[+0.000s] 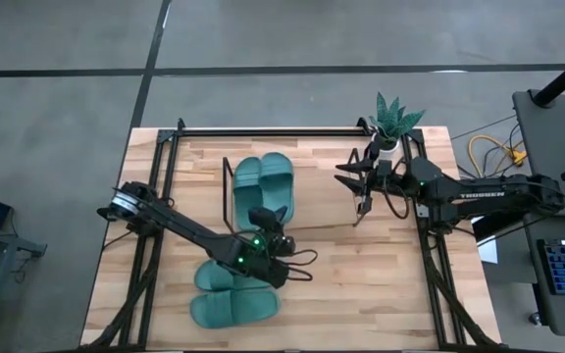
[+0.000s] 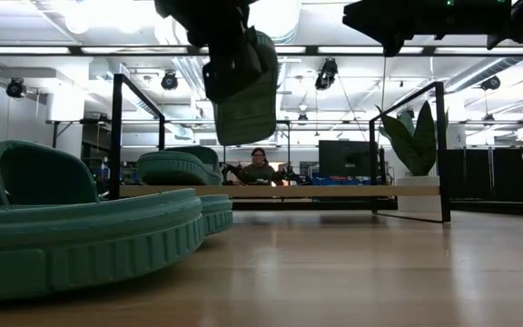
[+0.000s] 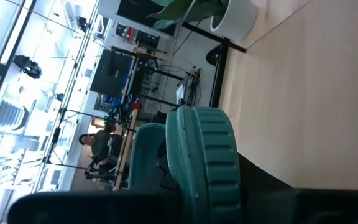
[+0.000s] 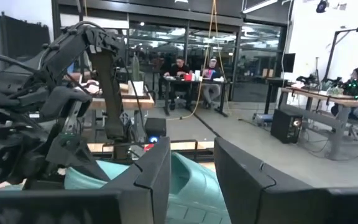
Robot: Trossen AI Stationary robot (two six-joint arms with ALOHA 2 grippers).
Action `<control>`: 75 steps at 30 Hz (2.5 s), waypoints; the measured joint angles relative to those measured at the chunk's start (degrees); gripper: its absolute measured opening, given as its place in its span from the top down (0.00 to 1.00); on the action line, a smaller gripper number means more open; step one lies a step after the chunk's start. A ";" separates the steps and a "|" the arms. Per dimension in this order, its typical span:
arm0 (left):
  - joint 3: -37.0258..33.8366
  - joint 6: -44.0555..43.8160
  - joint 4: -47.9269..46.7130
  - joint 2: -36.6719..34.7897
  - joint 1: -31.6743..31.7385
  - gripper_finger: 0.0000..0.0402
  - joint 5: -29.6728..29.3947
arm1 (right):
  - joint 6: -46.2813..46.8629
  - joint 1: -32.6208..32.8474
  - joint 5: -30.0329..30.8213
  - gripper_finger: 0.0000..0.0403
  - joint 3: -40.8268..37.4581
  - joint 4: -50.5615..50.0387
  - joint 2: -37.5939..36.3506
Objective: Pick and place slides into the shelf
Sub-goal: Put the green slipper on the shelf
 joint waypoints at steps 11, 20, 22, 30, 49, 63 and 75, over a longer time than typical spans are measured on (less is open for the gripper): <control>-0.74 0.61 4.42 6.91 1.77 0.91 -0.08 | -0.14 0.00 -0.06 0.72 -0.28 -0.14 -0.04; -0.13 0.11 4.63 8.78 3.74 0.91 0.04 | -0.43 0.00 -0.04 0.72 -0.33 -1.37 -0.13; -0.15 0.10 5.31 8.75 3.74 0.91 0.06 | -0.44 0.00 -0.04 0.73 -0.33 -1.38 -0.13; -0.08 0.07 7.57 8.63 3.72 0.91 0.52 | -0.42 0.00 -0.04 0.73 -0.33 -1.34 -0.13; -4.93 0.42 8.99 8.56 3.63 0.91 3.83 | 0.00 0.00 -0.06 0.74 -0.37 -1.36 -0.13; -4.75 -1.51 9.23 8.50 3.58 0.67 12.43 | 0.02 0.00 -0.13 0.75 -0.44 -2.74 -0.13; -4.82 -3.05 7.77 5.02 3.54 0.64 27.07 | 0.02 0.00 -0.12 0.76 -0.46 -4.33 -0.13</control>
